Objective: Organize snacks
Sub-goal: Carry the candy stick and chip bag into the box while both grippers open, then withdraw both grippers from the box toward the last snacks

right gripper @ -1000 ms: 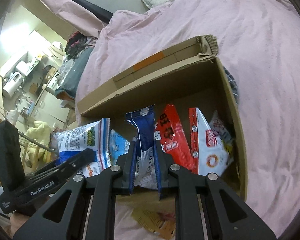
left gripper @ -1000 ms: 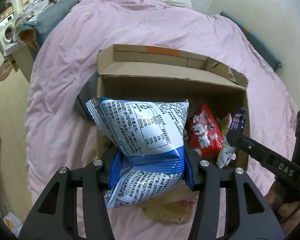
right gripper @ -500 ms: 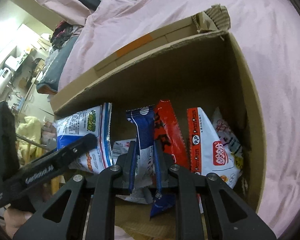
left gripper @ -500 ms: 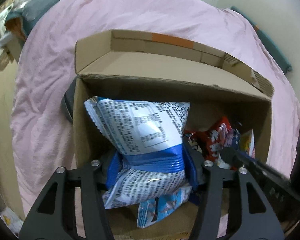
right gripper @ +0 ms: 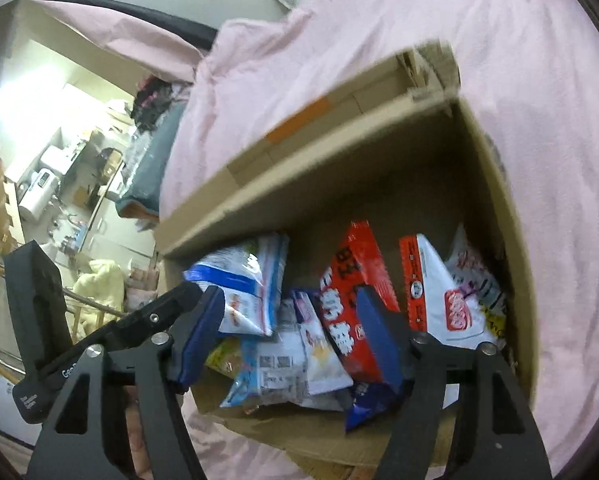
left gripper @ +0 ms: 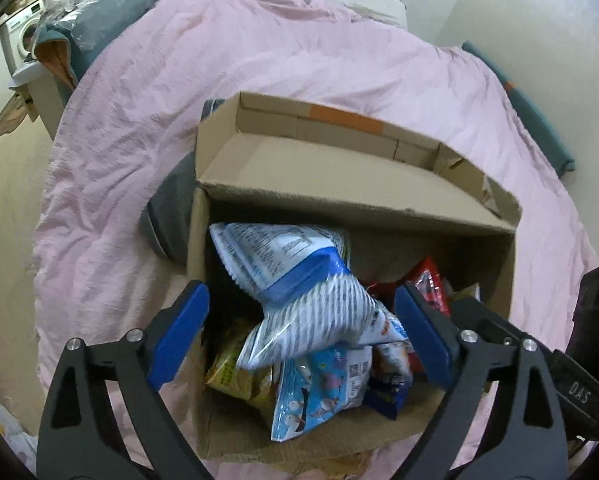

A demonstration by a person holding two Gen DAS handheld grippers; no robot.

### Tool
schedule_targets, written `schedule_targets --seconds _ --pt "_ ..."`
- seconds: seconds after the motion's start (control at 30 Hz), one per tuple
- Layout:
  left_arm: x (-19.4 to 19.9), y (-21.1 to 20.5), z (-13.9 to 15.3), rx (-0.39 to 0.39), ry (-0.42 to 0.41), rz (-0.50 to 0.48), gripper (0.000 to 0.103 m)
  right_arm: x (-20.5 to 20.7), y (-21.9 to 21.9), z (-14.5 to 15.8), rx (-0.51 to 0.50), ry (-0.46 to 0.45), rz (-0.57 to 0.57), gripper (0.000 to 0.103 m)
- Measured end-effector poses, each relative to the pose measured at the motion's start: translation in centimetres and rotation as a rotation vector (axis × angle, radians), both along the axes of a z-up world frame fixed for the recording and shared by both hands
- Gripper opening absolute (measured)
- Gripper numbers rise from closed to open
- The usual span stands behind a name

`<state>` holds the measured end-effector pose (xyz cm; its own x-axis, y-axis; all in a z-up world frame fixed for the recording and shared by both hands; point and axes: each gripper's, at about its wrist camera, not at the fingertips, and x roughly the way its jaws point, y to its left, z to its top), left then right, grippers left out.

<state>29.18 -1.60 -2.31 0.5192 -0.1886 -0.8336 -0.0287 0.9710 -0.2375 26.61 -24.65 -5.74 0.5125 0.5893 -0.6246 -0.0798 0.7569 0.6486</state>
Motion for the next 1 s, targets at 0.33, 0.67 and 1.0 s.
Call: schedule_targets --seconds 0.33,0.67,1.0 --pt "-1.3 0.7 0.9 0.051 -0.027 0.005 0.093 -0.3 -0.2 0.8 0.014 -0.001 -0.003 0.072" --pt "-3.0 0.6 1.2 0.068 -0.038 0.005 0.093 -1.9 -0.9 1.6 -0.014 -0.019 -0.025 0.072" --pt "-6.8 0.2 3.2 0.168 -0.144 0.023 0.093 -5.1 -0.1 4.3 -0.155 -0.139 -0.043 0.089"
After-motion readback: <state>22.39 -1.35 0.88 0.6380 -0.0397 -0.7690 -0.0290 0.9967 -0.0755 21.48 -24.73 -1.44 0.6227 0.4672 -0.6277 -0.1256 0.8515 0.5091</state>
